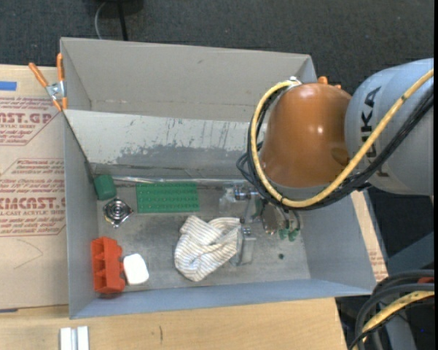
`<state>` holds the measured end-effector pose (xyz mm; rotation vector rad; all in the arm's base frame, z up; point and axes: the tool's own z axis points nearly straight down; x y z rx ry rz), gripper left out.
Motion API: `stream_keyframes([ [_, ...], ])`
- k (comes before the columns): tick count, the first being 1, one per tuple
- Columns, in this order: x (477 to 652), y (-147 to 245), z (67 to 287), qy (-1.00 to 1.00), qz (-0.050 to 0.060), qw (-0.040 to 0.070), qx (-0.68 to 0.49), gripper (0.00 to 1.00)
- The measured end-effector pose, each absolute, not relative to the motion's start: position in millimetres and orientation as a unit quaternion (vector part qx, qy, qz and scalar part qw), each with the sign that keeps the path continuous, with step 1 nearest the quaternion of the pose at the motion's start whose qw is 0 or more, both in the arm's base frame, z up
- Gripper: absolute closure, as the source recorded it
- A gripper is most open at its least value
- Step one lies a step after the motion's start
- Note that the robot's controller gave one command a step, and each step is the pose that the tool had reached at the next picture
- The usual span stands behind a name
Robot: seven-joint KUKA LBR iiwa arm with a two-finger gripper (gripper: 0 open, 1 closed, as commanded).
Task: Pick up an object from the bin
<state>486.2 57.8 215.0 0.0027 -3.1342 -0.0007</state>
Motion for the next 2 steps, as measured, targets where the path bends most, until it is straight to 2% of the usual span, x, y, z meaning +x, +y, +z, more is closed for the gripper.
stream_keyframes([
  [1,487.7,58,219,-1.000,-0.001,0.000,0.000,0.00],
  [2,497.3,73,177,-1.000,-0.001,-0.003,-0.002,0.00],
])
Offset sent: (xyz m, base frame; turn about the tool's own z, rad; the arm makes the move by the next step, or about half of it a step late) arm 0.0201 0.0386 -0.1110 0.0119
